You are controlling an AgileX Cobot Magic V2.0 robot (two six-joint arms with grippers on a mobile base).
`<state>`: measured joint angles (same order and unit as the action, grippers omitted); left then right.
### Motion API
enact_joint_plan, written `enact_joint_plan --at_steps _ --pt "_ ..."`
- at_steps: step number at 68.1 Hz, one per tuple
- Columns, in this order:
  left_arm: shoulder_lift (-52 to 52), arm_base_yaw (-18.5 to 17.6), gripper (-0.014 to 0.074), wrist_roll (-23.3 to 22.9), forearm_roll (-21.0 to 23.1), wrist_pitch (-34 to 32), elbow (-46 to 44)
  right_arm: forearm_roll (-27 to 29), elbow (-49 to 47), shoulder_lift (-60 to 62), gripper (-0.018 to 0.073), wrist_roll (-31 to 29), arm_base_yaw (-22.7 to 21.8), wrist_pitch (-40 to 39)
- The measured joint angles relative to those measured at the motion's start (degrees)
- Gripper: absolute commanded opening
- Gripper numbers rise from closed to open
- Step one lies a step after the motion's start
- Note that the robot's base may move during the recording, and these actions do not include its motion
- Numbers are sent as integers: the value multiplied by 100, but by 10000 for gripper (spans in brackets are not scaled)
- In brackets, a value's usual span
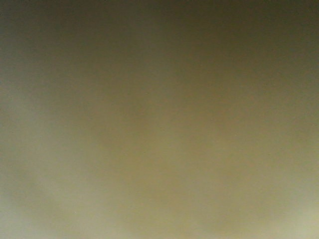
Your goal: Grab box from left shelf to table start
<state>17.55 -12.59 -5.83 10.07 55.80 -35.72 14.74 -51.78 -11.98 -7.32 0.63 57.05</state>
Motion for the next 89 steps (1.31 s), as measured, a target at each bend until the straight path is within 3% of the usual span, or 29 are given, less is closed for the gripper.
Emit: enact_joint_plan --at_steps 89 --pt "-13 -21 -100 0 12 -72 99 0 12 -10 57 -28 0 0"
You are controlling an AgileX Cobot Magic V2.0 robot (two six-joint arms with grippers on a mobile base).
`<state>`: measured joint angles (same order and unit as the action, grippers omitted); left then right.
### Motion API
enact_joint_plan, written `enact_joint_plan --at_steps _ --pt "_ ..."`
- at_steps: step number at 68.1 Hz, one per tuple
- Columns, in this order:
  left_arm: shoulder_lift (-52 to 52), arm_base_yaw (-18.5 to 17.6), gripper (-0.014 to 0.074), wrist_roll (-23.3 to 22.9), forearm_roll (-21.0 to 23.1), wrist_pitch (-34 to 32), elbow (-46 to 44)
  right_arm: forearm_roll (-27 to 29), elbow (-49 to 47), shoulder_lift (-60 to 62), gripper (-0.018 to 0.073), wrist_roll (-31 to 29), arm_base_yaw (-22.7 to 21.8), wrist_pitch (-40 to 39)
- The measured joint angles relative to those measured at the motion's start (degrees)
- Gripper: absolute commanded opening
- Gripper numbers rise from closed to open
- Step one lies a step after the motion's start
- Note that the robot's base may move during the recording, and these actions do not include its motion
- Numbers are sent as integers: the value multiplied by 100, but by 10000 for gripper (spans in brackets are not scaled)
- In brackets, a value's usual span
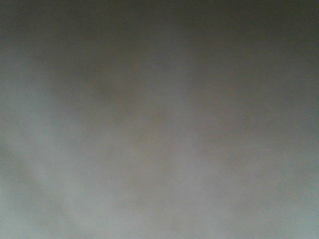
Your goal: Grab box from left shelf to table start
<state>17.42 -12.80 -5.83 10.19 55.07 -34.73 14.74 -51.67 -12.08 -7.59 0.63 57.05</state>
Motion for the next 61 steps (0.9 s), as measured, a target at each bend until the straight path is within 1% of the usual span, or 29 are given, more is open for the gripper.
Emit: enact_joint_plan --at_steps 61 --pt "0 0 -100 0 0 0 0 0 0 0 57 0 0 0"
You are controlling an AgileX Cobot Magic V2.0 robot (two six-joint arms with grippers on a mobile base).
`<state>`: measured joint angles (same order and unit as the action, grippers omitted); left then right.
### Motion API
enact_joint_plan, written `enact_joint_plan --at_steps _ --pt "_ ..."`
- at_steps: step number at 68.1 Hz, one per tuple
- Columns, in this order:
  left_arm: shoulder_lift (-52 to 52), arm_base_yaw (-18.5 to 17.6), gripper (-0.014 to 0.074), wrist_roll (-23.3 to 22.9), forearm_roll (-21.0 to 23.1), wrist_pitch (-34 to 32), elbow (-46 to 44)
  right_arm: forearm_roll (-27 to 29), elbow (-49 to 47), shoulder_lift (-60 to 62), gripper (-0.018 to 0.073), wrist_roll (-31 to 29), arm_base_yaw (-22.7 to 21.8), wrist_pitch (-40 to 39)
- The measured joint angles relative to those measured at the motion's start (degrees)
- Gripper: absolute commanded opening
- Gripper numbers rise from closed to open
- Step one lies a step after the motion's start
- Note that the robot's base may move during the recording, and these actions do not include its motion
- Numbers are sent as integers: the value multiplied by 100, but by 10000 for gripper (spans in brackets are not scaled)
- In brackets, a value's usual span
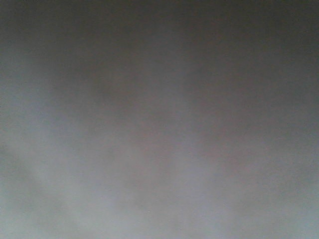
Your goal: Grab box from left shelf to table start
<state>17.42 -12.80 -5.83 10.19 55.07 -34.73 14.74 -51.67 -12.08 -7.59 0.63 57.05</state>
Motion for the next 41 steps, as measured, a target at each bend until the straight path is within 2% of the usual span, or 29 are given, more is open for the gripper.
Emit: enact_joint_plan --at_steps 41 --pt "0 0 -100 0 0 0 0 0 0 0 57 0 0 0"
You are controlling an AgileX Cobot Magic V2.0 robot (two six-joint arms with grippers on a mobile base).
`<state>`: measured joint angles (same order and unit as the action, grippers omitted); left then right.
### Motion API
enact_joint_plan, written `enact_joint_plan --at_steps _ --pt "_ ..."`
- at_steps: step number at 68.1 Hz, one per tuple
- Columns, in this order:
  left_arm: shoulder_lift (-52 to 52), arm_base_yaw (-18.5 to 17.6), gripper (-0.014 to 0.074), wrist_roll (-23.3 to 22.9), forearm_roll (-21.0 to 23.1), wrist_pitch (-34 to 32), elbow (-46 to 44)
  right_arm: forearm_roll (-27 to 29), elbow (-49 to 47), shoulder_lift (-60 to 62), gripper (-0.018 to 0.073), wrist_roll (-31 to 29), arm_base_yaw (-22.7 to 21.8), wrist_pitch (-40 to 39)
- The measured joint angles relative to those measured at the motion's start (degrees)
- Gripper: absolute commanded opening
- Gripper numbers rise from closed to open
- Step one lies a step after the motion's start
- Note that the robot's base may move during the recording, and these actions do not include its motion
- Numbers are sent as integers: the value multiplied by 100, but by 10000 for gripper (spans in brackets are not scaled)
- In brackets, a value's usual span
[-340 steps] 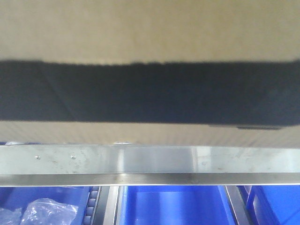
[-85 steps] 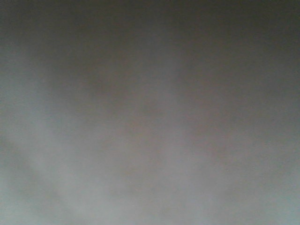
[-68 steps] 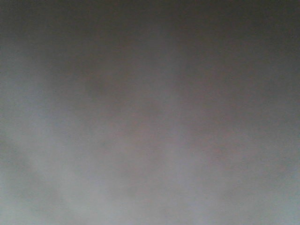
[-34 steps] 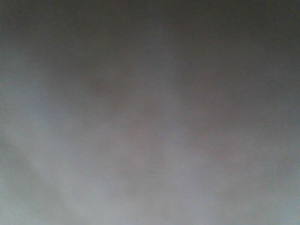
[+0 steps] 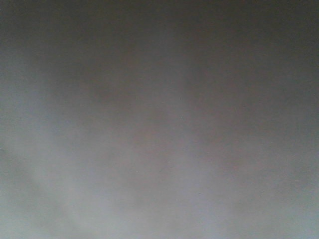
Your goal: Grab box from left shelf to table start
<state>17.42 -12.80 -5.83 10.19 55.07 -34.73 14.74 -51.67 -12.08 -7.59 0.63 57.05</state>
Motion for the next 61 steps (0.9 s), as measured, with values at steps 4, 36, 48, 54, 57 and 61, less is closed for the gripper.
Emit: enact_joint_plan --at_steps 4,36,48,54,57,61 --pt "0 0 -100 0 0 0 0 0 0 0 57 0 0 0" --pt "0 0 -100 0 0 0 0 0 0 0 57 -13 0 0" --pt "0 0 -100 0 0 0 0 0 0 0 57 -13 0 0" --pt "0 0 -100 0 0 0 0 0 0 0 57 -13 0 0" --pt "0 0 -100 0 0 0 0 0 0 0 57 -13 0 0" --pt "0 0 -100 0 0 0 0 0 0 0 57 -13 0 0"
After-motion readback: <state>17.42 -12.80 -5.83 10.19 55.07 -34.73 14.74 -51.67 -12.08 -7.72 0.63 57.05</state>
